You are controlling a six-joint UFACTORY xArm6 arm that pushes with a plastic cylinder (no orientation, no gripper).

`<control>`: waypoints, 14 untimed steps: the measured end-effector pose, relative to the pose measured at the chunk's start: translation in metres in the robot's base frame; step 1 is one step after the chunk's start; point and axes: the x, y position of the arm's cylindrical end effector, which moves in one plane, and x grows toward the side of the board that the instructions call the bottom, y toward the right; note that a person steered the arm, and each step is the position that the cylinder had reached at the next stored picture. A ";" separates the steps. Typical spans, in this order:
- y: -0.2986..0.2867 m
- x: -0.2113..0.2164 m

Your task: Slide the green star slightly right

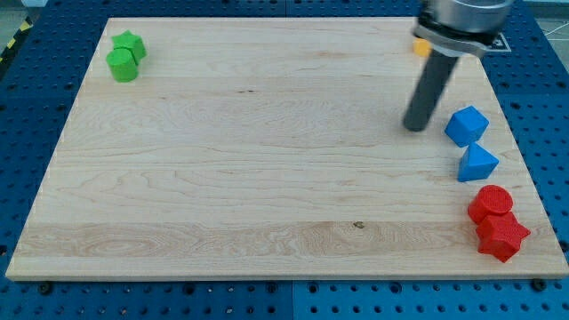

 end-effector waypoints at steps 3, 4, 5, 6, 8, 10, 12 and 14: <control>-0.210 -0.018; -0.268 -0.018; -0.328 -0.018; -0.382 -0.018; -0.451 -0.042; -0.451 -0.185; -0.438 -0.180; -0.400 -0.152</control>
